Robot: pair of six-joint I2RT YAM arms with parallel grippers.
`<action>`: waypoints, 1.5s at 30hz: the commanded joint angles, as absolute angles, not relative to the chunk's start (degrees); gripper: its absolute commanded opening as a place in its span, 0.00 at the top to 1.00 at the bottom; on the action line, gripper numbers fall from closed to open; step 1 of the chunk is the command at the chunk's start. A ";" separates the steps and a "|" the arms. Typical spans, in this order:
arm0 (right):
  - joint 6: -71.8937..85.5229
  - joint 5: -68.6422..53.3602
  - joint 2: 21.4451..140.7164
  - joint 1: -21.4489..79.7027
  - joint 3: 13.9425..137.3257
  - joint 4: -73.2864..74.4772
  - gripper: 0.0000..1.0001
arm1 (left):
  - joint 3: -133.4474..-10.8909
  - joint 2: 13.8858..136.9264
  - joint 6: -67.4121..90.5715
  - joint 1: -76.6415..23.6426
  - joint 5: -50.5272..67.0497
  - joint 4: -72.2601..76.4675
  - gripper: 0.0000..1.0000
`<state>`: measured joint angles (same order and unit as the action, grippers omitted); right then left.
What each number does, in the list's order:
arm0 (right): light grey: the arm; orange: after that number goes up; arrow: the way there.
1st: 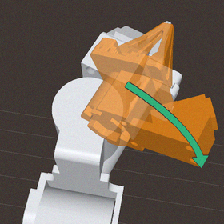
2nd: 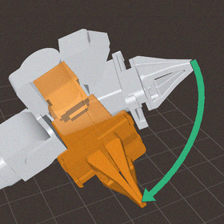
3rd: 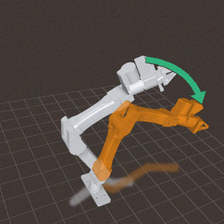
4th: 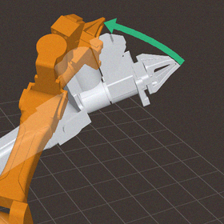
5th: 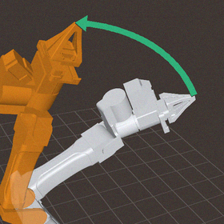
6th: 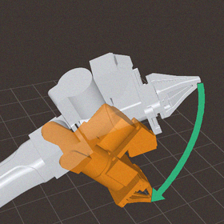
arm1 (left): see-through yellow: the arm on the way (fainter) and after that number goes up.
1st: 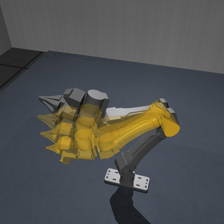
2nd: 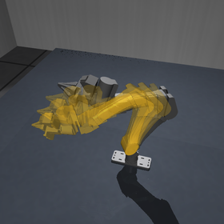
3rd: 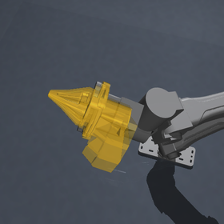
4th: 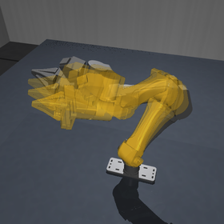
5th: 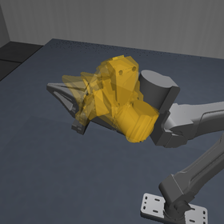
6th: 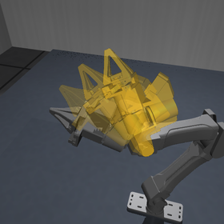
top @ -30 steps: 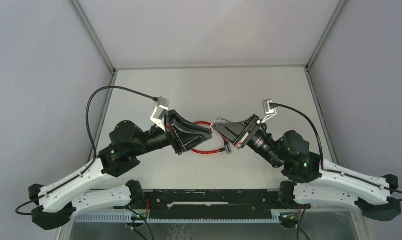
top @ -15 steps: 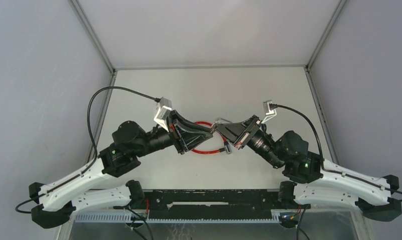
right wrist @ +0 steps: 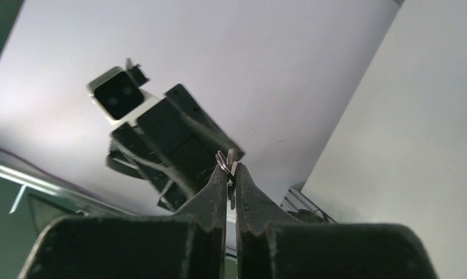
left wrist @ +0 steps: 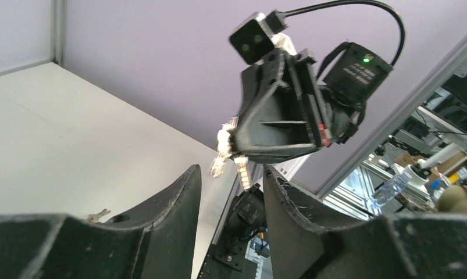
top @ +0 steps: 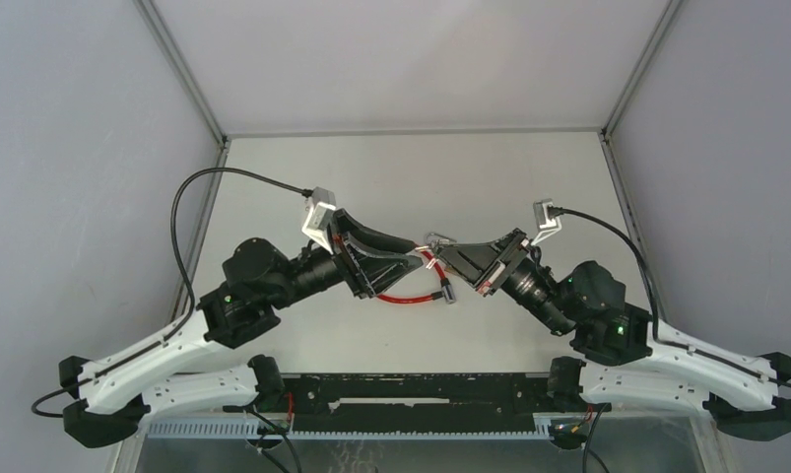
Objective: Unlock with the key
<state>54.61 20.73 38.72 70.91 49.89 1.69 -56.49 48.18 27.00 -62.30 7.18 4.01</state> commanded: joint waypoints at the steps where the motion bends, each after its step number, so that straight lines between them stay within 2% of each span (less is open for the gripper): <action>1: 55.51 18.55 36.34 71.54 52.56 -3.88 1.00 | -56.07 48.63 28.18 -61.92 4.35 3.37 0.53; 8: 55.48 18.52 35.45 71.62 52.56 -3.85 1.00 | -52.98 47.03 31.80 -61.88 3.59 10.25 0.48; 13: 55.39 18.48 35.23 71.55 52.58 -3.69 1.00 | -51.77 47.38 35.46 -61.84 12.17 19.03 0.47; 17: 55.27 17.73 35.71 71.59 52.56 -4.81 1.00 | -51.02 47.94 38.89 -61.88 14.64 24.72 0.47; 20: 55.24 16.79 36.19 71.60 52.56 -5.46 1.00 | -50.71 48.48 41.61 -61.87 14.87 27.79 0.51; 24: 55.50 15.93 36.77 71.70 52.56 -6.63 1.00 | -50.71 48.93 43.21 -61.88 14.06 28.26 0.54; 45: 53.94 16.25 38.43 74.48 52.56 -8.86 1.00 | -51.17 47.79 44.03 -61.88 9.70 23.26 0.61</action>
